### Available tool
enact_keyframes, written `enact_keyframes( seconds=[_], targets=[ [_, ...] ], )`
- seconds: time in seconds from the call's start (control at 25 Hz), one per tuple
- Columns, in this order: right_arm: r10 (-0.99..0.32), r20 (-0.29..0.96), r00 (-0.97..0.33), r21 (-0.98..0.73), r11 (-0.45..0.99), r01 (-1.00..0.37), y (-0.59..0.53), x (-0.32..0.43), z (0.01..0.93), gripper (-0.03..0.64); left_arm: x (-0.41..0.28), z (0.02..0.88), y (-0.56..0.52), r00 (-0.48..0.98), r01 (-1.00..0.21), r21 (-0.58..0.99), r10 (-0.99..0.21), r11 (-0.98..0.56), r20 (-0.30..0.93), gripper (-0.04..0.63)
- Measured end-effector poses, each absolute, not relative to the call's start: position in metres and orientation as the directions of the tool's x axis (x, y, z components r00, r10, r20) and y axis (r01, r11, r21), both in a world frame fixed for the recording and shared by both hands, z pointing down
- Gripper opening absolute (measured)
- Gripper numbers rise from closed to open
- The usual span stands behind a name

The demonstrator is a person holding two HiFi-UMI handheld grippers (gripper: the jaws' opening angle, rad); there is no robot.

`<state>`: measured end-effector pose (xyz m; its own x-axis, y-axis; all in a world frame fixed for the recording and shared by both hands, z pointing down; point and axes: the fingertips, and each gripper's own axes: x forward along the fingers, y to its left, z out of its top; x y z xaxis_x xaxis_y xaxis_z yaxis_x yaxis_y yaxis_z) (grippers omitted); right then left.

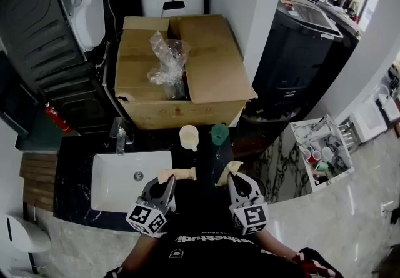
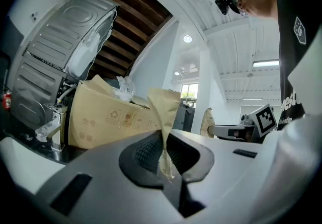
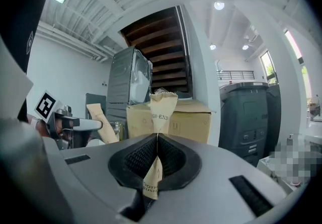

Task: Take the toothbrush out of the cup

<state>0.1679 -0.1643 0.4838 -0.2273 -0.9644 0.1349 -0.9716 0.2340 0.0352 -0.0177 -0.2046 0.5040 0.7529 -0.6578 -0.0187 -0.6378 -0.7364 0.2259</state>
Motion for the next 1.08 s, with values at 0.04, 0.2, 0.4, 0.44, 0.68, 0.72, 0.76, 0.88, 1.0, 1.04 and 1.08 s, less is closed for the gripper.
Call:
enact_keyframes(
  seconds=[0.04, 0.2, 0.4, 0.44, 0.68, 0.72, 0.76, 0.88, 1.0, 1.04, 1.08],
  targets=[
    [-0.964, 0.136, -0.227, 0.036, 0.234, -0.972, -0.165, 0.168, 0.484, 0.037, -0.019, 0.504, -0.204, 0.753, -0.637, 0.225, -0.657, -0.737, -0.019, 0.035],
    [-0.965, 0.137, -0.225, 0.033, 0.232, -0.972, -0.168, 0.166, 0.483, 0.037, -0.022, 0.504, -0.204, 0.752, -0.638, 0.227, -0.659, -0.736, -0.022, 0.035],
    [-0.962, 0.144, -0.233, 0.041, 0.241, -0.97, -0.168, 0.163, 0.483, 0.037, -0.024, 0.503, -0.204, 0.754, -0.636, 0.224, -0.657, -0.738, -0.024, 0.035],
    [-0.961, 0.147, -0.235, 0.033, 0.242, -0.97, -0.167, 0.163, 0.483, 0.037, -0.024, 0.502, -0.203, 0.755, -0.634, 0.225, -0.655, -0.74, -0.024, 0.035],
    [-0.96, 0.137, -0.245, 0.018, 0.25, -0.968, -0.166, 0.159, 0.476, 0.037, -0.022, 0.501, -0.202, 0.761, -0.628, 0.231, -0.648, -0.744, -0.019, 0.035],
    [-0.96, 0.136, -0.247, 0.02, 0.251, -0.968, -0.166, 0.158, 0.476, 0.037, -0.022, 0.501, -0.202, 0.763, -0.625, 0.229, -0.646, -0.746, -0.019, 0.035],
    [-0.959, 0.136, -0.249, 0.017, 0.253, -0.967, -0.166, 0.158, 0.475, 0.037, -0.022, 0.5, -0.202, 0.765, -0.623, 0.227, -0.643, -0.748, -0.02, 0.035],
    [-0.957, 0.14, -0.253, 0.005, 0.256, -0.967, -0.165, 0.157, 0.475, 0.037, -0.021, 0.499, -0.202, 0.77, -0.618, 0.226, -0.638, -0.753, -0.022, 0.035],
    [-0.956, 0.146, -0.254, 0.002, 0.257, -0.967, -0.164, 0.157, 0.475, 0.037, -0.02, 0.497, -0.201, 0.762, -0.626, 0.242, -0.647, -0.742, -0.014, 0.035],
    [-0.956, 0.147, -0.253, 0.002, 0.256, -0.967, -0.164, 0.157, 0.475, 0.037, -0.02, 0.497, -0.201, 0.761, -0.626, 0.245, -0.648, -0.74, -0.012, 0.035],
    [-0.956, 0.148, -0.253, 0.002, 0.256, -0.967, -0.164, 0.157, 0.475, 0.037, -0.02, 0.496, -0.2, 0.761, -0.627, 0.248, -0.649, -0.739, -0.011, 0.035]
  ],
)
